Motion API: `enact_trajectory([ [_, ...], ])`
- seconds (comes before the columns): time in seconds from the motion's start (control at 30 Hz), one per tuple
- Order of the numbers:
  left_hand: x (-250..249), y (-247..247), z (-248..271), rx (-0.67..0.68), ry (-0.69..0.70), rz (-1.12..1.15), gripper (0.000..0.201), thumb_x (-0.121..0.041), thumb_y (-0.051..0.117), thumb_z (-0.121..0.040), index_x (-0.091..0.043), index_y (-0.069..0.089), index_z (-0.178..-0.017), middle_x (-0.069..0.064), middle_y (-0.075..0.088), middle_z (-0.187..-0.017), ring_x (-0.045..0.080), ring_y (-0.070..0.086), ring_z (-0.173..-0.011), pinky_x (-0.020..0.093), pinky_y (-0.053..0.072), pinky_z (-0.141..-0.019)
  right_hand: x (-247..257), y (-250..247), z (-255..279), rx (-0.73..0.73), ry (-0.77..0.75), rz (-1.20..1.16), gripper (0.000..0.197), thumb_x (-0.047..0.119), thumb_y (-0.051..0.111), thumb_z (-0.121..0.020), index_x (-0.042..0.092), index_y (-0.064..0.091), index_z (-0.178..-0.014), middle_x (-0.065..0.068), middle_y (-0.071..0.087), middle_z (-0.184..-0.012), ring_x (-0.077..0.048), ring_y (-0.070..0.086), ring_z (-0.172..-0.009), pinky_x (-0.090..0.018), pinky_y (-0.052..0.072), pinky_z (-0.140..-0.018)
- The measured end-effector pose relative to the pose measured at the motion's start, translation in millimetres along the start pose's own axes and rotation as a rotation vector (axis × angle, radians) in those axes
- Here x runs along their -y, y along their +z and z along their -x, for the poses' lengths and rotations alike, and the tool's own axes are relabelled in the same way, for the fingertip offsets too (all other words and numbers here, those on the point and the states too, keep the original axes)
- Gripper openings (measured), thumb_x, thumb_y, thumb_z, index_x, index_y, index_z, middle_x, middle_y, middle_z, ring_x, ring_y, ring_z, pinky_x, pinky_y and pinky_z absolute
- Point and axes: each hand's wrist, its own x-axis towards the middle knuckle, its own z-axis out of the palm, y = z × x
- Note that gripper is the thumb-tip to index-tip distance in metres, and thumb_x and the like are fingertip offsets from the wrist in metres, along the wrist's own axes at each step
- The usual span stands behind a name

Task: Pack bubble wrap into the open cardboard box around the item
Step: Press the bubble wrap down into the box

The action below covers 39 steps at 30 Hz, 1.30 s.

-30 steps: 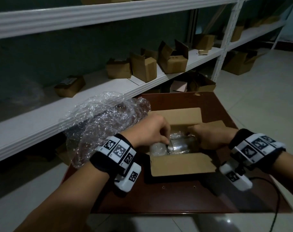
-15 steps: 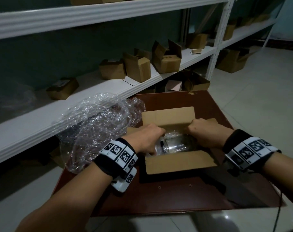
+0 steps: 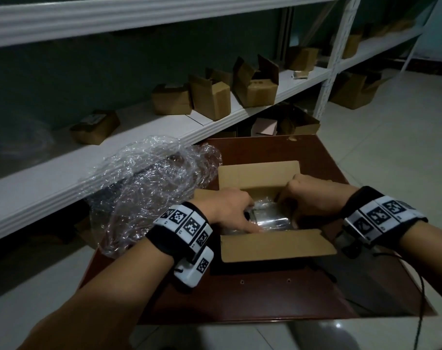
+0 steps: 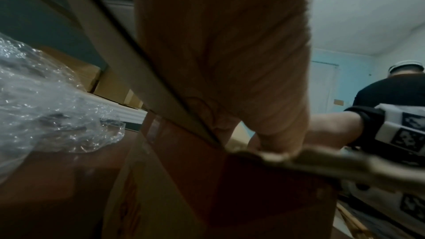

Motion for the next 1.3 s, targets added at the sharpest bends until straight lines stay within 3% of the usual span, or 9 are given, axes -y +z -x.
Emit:
enact_trajectory([
  [0.07, -2, 4, -3, -0.023, -0.012, -0.053, 0.070, -0.071, 0.066, -0.086, -0.014, 0.065, -0.127, 0.004, 0.069, -0.112, 0.023, 0.062, -0.101, 0.043, 0.057, -0.089, 3, -1, 1, 0.002, 0.020, 0.024, 0.054, 0.037, 0.092, -0.067, 0.028, 0.071, -0.115, 0.006, 0.062, -0.111, -0.014, 0.064, -0.096, -0.032, 0.061, -0.080],
  [0.3, -2, 8, -7, 0.024, -0.012, -0.098, 0.061, -0.058, 0.071, -0.089, -0.018, 0.059, -0.133, 0.004, 0.067, -0.121, 0.022, 0.061, -0.107, 0.040, 0.055, -0.094, 15, 8, 7, 0.009, 0.033, 0.091, 0.045, 0.036, 0.080, -0.085, 0.019, 0.064, -0.122, -0.003, 0.057, -0.117, -0.017, 0.060, -0.095, -0.022, 0.054, -0.079],
  [0.4, -1, 5, -4, 0.043, -0.008, -0.110, 0.059, -0.051, 0.074, -0.090, -0.020, 0.058, -0.138, 0.003, 0.065, -0.123, 0.023, 0.061, -0.110, 0.037, 0.053, -0.092, 18, 8, 9, -0.023, 0.017, 0.151, 0.033, 0.040, 0.077, -0.086, 0.018, 0.068, -0.109, 0.000, 0.062, -0.099, -0.017, 0.064, -0.083, -0.030, 0.059, -0.074],
  [0.5, -2, 6, -5, 0.057, -0.006, -0.116, 0.053, -0.038, 0.078, -0.090, -0.020, 0.059, -0.136, 0.004, 0.065, -0.121, 0.025, 0.062, -0.110, 0.042, 0.056, -0.094, 22, 10, 8, -0.047, -0.008, 0.239, 0.015, 0.036, 0.071, -0.092, 0.023, 0.065, -0.095, 0.009, 0.050, -0.077, -0.009, 0.051, -0.065, -0.020, 0.042, -0.057],
  [0.77, -2, 9, -1, 0.007, 0.010, -0.159, 0.049, -0.019, 0.070, -0.090, -0.017, 0.057, -0.137, 0.009, 0.066, -0.113, 0.028, 0.063, -0.103, 0.042, 0.059, -0.088, 16, 12, 4, -0.047, -0.035, 0.197, 0.016, 0.034, 0.074, -0.090, 0.022, 0.067, -0.098, 0.008, 0.055, -0.083, -0.009, 0.053, -0.068, -0.020, 0.044, -0.062],
  [0.9, 4, -5, 4, 0.165, 0.043, 0.024, 0.048, -0.019, 0.071, -0.093, -0.015, 0.057, -0.139, 0.004, 0.068, -0.108, 0.023, 0.066, -0.099, 0.040, 0.058, -0.088, 10, 15, 0, -0.093, -0.070, 0.211, 0.022, 0.044, 0.076, -0.087, 0.025, 0.067, -0.095, 0.008, 0.063, -0.083, -0.008, 0.058, -0.069, -0.022, 0.054, -0.064],
  [1.0, 9, -15, 11, 0.288, 0.034, 0.185, 0.074, -0.014, 0.078, -0.090, -0.021, 0.043, -0.155, 0.002, 0.066, -0.131, 0.019, 0.064, -0.110, 0.039, 0.053, -0.097, 6, 18, -2, -0.083, -0.082, 0.189, 0.029, 0.045, 0.076, -0.087, 0.026, 0.067, -0.106, 0.008, 0.065, -0.093, -0.008, 0.063, -0.081, -0.018, 0.050, -0.069],
  [1.2, -5, 1, 5, 0.161, 0.019, -0.170, 0.089, -0.016, 0.084, -0.084, -0.021, 0.037, -0.160, 0.003, 0.056, -0.120, 0.023, 0.057, -0.106, 0.032, 0.053, -0.090, 12, 13, 5, -0.060, -0.106, 0.192, 0.017, 0.034, 0.075, -0.089, 0.029, 0.059, -0.093, 0.017, 0.052, -0.078, 0.003, 0.043, -0.062, -0.008, 0.031, -0.057],
  [1.3, -9, 4, 11, 0.069, 0.043, -0.251, 0.083, -0.013, 0.076, -0.089, -0.016, 0.032, -0.160, 0.010, 0.056, -0.124, 0.025, 0.058, -0.103, 0.033, 0.054, -0.083, 13, 13, 5, -0.069, -0.129, 0.181, 0.022, 0.034, 0.074, -0.090, 0.022, 0.066, -0.107, 0.009, 0.065, -0.094, -0.003, 0.054, -0.075, -0.010, 0.039, -0.064],
])
